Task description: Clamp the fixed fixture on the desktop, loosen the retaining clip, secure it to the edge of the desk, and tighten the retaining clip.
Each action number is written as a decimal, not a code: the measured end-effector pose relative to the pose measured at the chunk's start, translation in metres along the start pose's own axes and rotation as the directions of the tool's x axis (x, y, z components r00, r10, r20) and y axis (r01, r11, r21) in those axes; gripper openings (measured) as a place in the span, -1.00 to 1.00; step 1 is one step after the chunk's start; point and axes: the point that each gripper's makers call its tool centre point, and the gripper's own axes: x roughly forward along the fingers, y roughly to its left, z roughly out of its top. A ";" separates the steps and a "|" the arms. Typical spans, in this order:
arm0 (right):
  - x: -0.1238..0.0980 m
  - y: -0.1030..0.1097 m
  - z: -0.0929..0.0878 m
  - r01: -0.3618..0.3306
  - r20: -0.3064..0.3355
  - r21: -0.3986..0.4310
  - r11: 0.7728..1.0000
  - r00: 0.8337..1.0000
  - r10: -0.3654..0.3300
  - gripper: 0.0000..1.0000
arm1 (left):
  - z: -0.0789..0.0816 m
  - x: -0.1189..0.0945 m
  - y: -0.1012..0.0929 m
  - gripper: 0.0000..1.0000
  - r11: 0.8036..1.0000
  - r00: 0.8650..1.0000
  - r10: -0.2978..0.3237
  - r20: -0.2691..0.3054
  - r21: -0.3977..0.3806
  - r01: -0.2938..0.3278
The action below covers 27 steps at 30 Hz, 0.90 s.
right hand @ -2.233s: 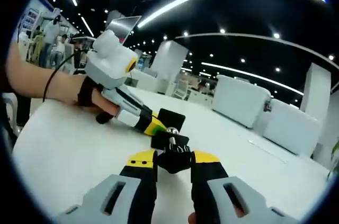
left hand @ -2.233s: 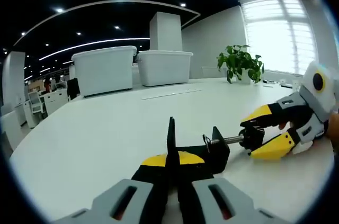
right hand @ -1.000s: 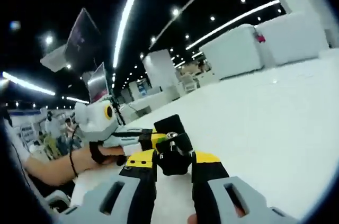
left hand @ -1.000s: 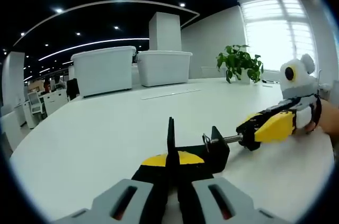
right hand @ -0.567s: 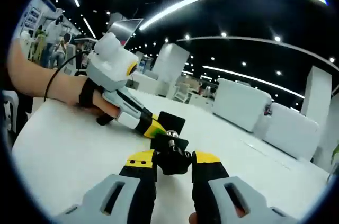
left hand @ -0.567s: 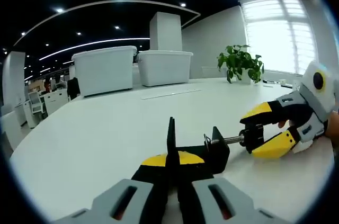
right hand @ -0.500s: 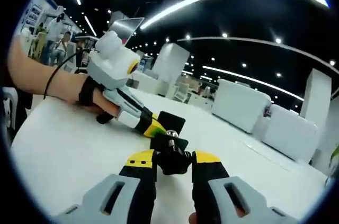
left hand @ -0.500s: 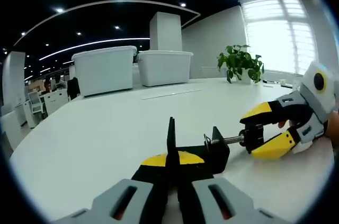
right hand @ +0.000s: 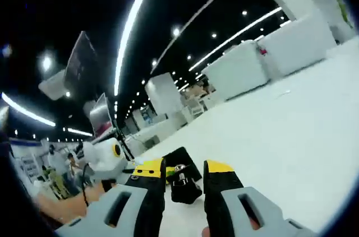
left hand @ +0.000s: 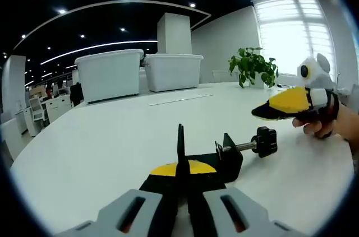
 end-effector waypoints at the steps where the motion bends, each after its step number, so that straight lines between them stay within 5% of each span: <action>1: -0.001 0.001 -0.001 -0.004 -0.002 0.008 1.000 1.000 0.004 -0.50 | 0.000 -0.001 0.000 -0.89 1.000 1.000 0.000 0.000 0.000 0.000; 4: -0.001 0.007 -0.008 -0.017 -0.020 -0.007 1.000 1.000 0.017 -0.46 | 0.000 0.001 0.001 -0.89 1.000 1.000 -0.001 -0.001 -0.001 0.001; 8: 0.002 0.020 -0.041 -0.052 -0.179 -0.001 0.999 0.983 0.051 -0.38 | 0.000 0.000 0.000 -0.89 1.000 1.000 0.001 0.000 0.000 -0.001; 15: 0.003 0.024 -0.046 -0.066 -0.192 -0.008 0.998 0.979 0.063 -0.38 | 0.000 0.001 0.000 -0.89 1.000 1.000 0.000 -0.001 -0.001 0.000; 27: 0.007 0.010 -0.058 -0.006 -0.247 -0.137 0.991 0.969 -0.029 -0.52 | 0.000 0.002 0.000 -0.89 1.000 1.000 0.003 -0.001 -0.001 -0.003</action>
